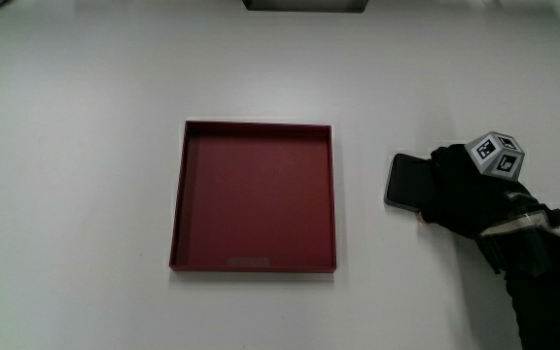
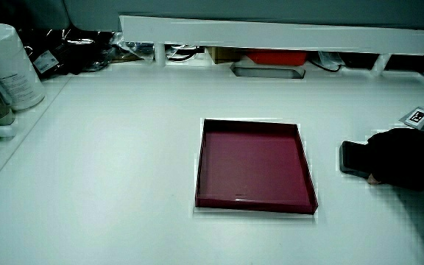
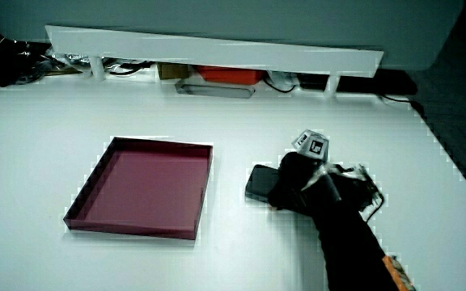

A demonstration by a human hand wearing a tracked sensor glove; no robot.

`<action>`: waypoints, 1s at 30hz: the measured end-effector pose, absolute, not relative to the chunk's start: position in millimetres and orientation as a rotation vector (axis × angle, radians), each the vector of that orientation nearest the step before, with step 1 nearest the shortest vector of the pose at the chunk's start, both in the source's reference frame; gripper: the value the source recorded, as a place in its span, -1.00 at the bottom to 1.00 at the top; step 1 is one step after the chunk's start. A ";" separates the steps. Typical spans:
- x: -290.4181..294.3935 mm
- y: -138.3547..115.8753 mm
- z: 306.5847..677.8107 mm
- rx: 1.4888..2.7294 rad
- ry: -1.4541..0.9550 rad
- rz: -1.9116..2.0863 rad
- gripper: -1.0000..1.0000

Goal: Place battery on desk

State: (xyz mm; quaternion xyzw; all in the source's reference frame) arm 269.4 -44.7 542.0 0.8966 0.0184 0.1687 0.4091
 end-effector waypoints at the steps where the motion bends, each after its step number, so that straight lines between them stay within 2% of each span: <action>1: 270.2 -45.0 542.4 2.266 0.053 0.423 -0.04; 15: 266.5 -42.9 542.5 2.197 0.025 0.326 -0.62; 17: 266.9 -42.3 537.1 2.220 0.010 0.293 -0.71; 21: 268.6 -50.8 516.1 2.274 -0.045 0.225 -0.88; 22: 266.9 -54.4 501.2 2.330 -0.046 0.189 -0.92; 23: 274.0 -58.4 503.7 2.329 -0.045 0.152 -0.96; 24: 267.7 -60.8 479.6 2.328 -0.062 0.213 -1.00; 25: 276.5 -64.8 483.2 2.322 -0.036 0.178 -1.00; 27: 281.6 -72.0 470.8 2.402 0.000 0.040 -1.00; 30: 278.8 -78.6 447.2 2.337 0.008 0.076 -1.00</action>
